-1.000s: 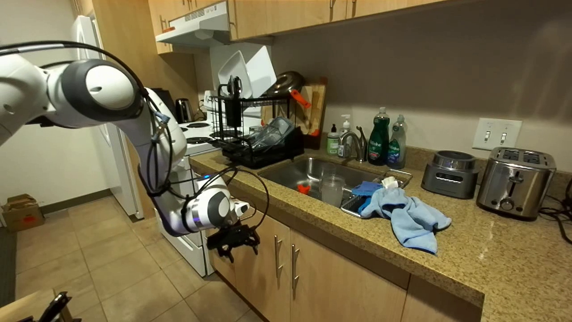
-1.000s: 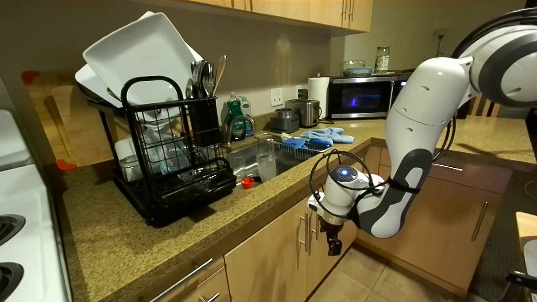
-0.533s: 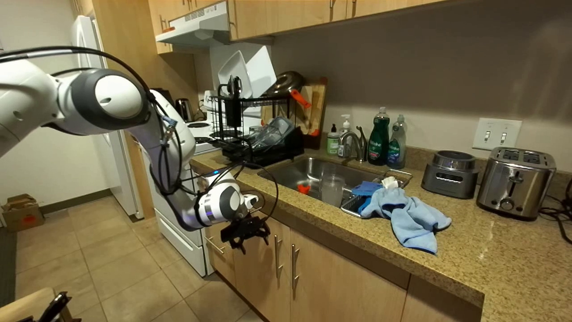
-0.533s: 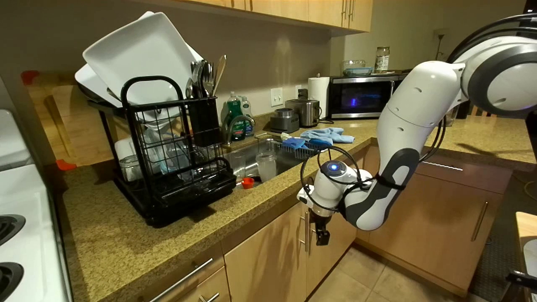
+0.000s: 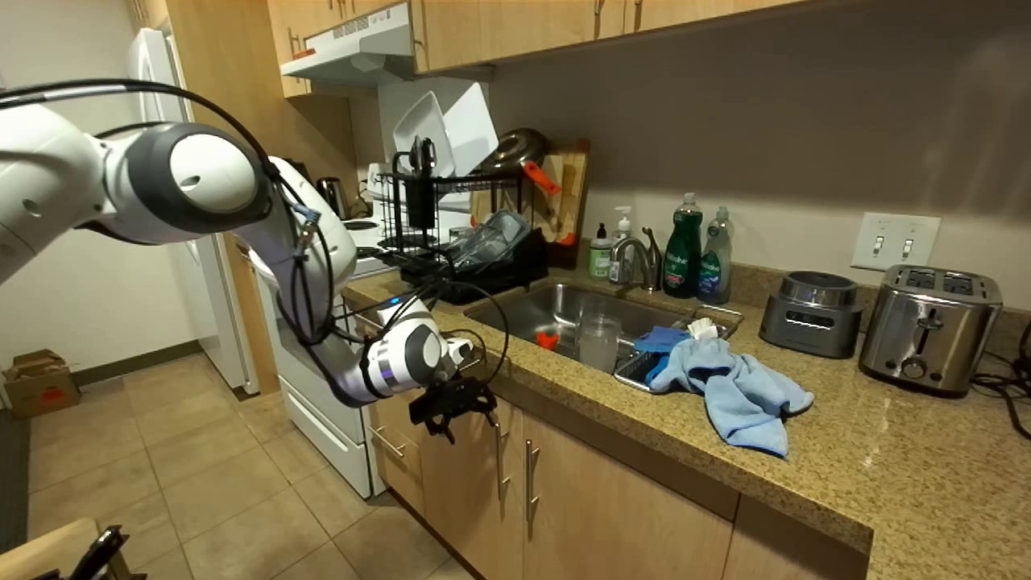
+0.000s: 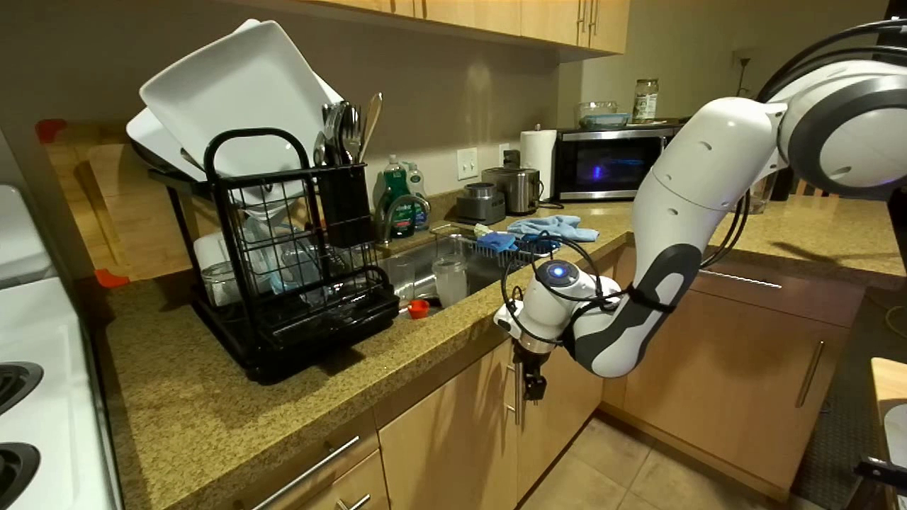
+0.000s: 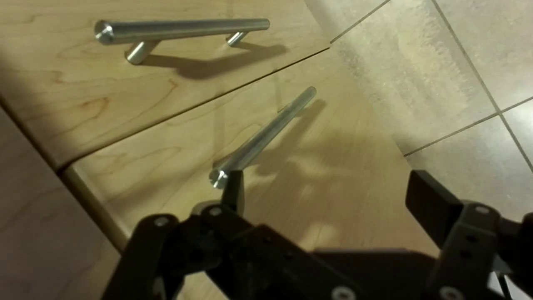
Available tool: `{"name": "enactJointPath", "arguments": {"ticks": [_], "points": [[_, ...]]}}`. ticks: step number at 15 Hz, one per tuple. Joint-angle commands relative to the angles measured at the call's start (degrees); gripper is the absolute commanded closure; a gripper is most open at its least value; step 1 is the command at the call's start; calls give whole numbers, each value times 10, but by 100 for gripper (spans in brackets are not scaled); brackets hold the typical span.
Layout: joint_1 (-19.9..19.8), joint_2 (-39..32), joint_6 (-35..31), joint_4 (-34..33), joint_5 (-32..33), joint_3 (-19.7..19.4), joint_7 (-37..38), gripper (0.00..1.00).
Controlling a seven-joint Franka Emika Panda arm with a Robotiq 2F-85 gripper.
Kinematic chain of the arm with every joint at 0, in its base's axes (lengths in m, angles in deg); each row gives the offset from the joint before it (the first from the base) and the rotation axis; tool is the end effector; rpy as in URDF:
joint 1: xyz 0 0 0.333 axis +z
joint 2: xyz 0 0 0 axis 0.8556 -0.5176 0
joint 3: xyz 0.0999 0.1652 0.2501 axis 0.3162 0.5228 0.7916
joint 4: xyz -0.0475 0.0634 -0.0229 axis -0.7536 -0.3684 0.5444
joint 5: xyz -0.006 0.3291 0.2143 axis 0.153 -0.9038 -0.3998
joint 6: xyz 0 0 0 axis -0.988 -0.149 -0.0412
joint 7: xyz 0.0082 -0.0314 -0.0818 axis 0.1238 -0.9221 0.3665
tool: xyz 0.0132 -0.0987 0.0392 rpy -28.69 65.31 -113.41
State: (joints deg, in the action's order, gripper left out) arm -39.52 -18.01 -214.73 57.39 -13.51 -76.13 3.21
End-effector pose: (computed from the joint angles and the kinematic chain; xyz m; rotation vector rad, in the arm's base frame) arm 0.6435 0.1097 0.0518 2.5470 1.1776 0.3074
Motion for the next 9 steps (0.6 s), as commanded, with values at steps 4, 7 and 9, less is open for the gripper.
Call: {"name": "enactJointPath", "arguments": {"ticks": [4,7,9], "points": [[9,16,-9,16,28,-22,1,0],[24,21,-14,24,51,-42,0,0],[29,22,-14,27,68,-54,-3,0]]}}
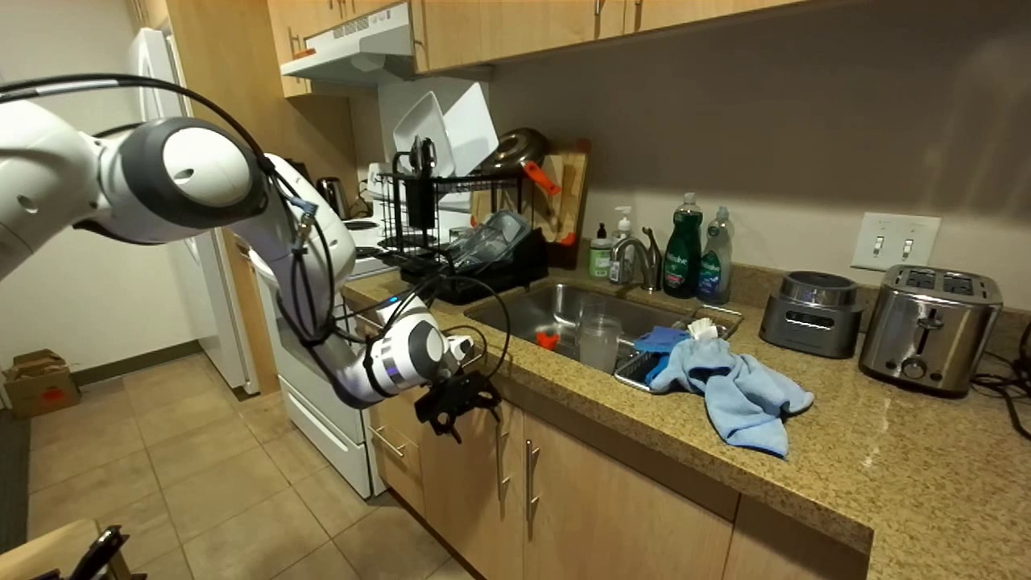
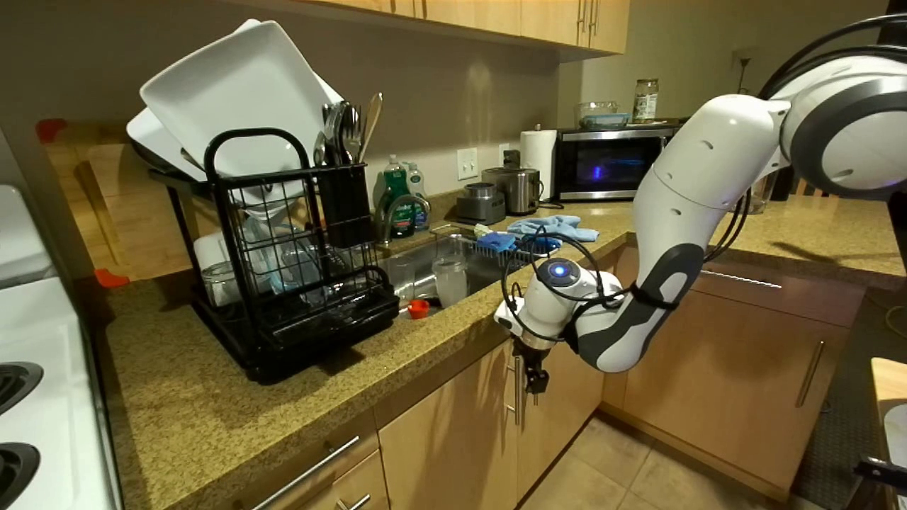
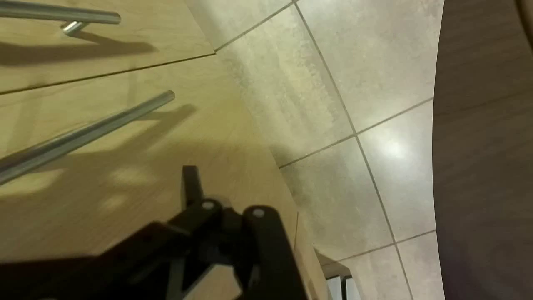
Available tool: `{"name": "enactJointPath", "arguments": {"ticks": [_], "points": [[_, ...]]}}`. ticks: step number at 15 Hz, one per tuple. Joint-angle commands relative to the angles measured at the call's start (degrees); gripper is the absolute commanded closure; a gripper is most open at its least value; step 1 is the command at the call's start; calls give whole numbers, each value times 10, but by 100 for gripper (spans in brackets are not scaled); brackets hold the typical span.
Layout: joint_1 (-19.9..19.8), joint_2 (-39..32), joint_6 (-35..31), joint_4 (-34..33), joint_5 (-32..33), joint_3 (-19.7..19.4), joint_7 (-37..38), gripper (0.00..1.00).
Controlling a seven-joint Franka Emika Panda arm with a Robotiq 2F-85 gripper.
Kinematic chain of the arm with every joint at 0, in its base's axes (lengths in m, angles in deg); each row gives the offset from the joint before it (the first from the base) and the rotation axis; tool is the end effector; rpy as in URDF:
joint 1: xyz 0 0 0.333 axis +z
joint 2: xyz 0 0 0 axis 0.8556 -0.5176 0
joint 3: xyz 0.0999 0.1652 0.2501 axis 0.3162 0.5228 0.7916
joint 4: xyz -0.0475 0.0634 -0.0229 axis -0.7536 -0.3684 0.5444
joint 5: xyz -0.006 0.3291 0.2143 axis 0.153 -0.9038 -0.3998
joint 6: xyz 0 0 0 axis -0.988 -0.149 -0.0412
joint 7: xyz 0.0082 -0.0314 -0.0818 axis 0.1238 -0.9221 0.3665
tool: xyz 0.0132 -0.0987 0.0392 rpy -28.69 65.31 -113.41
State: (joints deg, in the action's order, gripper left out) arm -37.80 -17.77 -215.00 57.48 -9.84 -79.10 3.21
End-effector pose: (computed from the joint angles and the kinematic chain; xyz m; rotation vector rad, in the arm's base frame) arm 0.6457 0.1027 0.0579 2.4534 1.2380 0.2953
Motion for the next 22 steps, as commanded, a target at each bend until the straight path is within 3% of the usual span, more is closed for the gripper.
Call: {"name": "enactJointPath", "arguments": {"ticks": [1,13,22], "points": [[14,20,-11,26,41,-31,-4,0],[-17,7,-20,42,112,2,-7,0],[-11,26,-32,50,143,-12,4,0]]}}
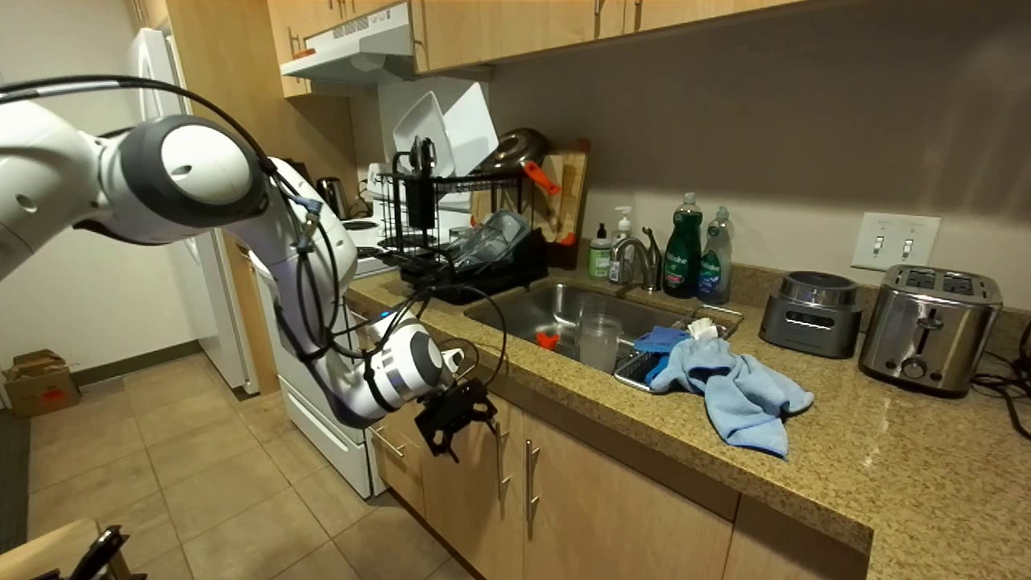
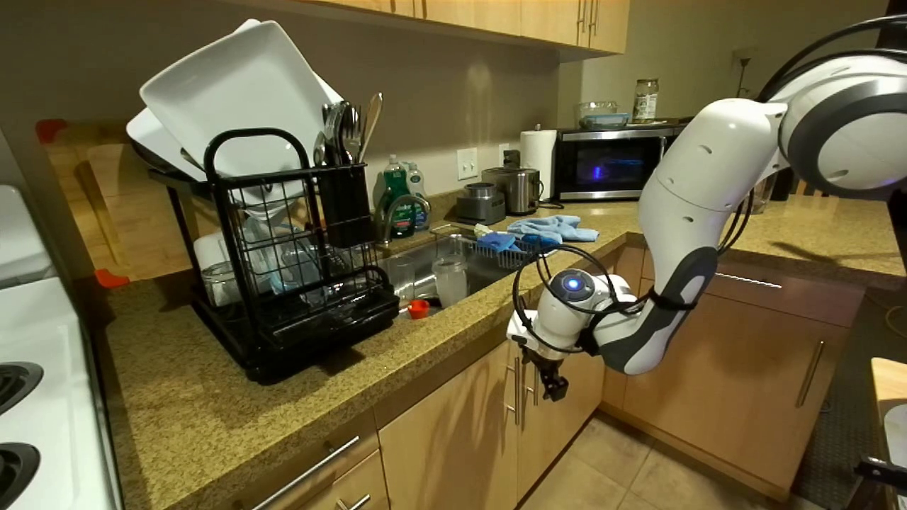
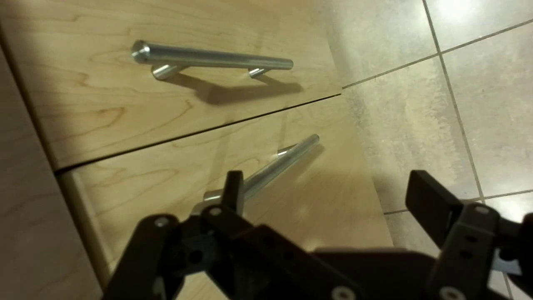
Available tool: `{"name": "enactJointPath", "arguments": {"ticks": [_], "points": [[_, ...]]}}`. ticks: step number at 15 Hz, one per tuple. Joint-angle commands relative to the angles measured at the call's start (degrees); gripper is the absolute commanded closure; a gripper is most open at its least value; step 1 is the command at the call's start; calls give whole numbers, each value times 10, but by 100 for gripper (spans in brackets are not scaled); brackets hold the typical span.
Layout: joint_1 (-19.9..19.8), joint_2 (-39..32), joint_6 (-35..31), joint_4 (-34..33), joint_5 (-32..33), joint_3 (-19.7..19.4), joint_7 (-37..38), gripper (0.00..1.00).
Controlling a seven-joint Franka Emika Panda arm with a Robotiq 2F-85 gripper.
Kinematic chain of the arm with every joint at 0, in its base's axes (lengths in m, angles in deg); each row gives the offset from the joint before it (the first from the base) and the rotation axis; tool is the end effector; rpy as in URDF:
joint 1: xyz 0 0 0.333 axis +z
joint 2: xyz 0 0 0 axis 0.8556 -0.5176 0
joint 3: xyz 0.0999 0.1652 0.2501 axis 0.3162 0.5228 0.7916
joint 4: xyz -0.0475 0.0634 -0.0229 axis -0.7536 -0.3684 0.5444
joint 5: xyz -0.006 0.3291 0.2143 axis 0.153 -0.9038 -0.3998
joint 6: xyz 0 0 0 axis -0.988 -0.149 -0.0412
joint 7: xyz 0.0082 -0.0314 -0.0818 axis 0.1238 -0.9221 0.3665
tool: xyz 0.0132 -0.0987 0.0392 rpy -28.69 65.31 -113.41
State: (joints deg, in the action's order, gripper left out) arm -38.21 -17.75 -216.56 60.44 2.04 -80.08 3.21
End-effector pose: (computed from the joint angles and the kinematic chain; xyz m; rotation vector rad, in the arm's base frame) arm 0.6211 0.0920 0.0394 2.2943 1.4470 0.2092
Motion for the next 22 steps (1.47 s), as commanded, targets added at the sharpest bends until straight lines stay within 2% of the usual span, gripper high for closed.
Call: {"name": "enactJointPath", "arguments": {"ticks": [1,9,13,14,22], "points": [[-8,32,-19,24,25,-3,4,0],[-16,55,-25,27,31,-3,-1,0],[-13,36,-23,17,15,-8,-6,0],[-23,34,-17,12,27,0,1,0],[-3,-3,-55,-3,13,-23,18,0]]}}
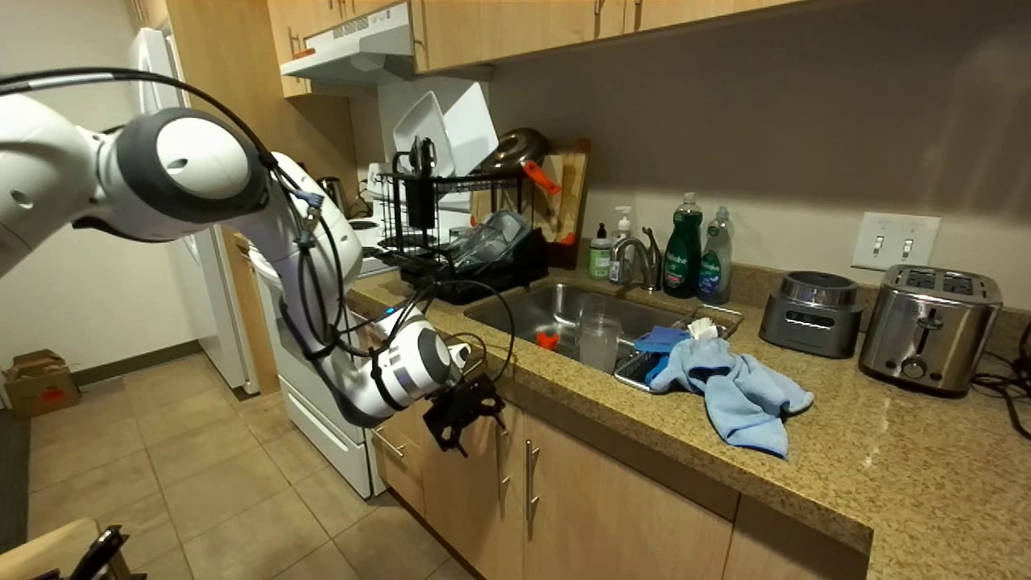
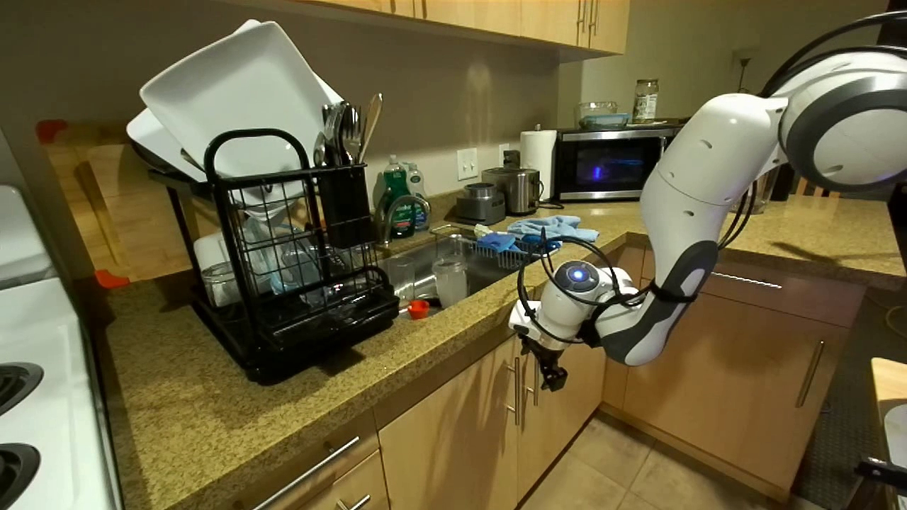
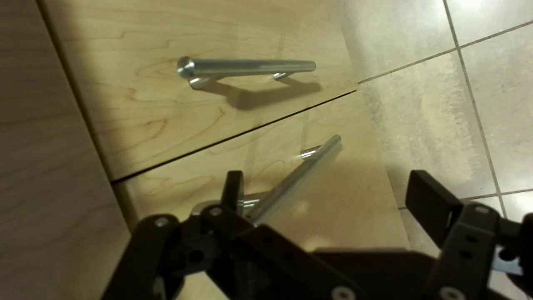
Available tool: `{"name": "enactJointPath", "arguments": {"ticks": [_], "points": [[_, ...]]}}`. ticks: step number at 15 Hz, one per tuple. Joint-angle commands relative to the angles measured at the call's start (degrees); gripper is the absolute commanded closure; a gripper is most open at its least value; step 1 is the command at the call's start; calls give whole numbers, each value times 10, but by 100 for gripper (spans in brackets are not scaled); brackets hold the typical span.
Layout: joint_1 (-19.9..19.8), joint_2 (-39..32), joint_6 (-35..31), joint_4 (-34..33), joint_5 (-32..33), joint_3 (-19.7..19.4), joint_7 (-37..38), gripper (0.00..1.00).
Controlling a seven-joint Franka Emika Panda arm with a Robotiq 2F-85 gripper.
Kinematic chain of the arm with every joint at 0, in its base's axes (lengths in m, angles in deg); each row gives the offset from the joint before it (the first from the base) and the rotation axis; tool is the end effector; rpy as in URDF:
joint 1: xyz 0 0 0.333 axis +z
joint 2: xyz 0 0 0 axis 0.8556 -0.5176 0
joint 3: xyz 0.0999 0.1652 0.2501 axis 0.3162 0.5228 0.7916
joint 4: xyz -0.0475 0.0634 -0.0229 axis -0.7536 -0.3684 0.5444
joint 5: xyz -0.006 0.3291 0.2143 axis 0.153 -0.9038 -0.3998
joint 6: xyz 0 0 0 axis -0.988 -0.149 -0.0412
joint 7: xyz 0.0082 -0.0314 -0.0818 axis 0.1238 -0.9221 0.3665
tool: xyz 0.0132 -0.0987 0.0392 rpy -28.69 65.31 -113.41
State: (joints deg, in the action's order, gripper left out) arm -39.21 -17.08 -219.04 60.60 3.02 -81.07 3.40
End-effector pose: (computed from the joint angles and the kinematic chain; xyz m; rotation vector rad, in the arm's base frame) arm 0.6274 0.0772 0.0505 2.2888 1.4366 0.2606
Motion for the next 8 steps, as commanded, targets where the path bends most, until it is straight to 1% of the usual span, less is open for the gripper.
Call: {"name": "enactJointPath", "arguments": {"ticks": [1,5,8], "points": [[14,-15,-40,-8,3,-22,26,0],[25,-24,-67,-16,-1,-40,39,0],[22,-31,-69,-20,-3,-38,41,0]]}}
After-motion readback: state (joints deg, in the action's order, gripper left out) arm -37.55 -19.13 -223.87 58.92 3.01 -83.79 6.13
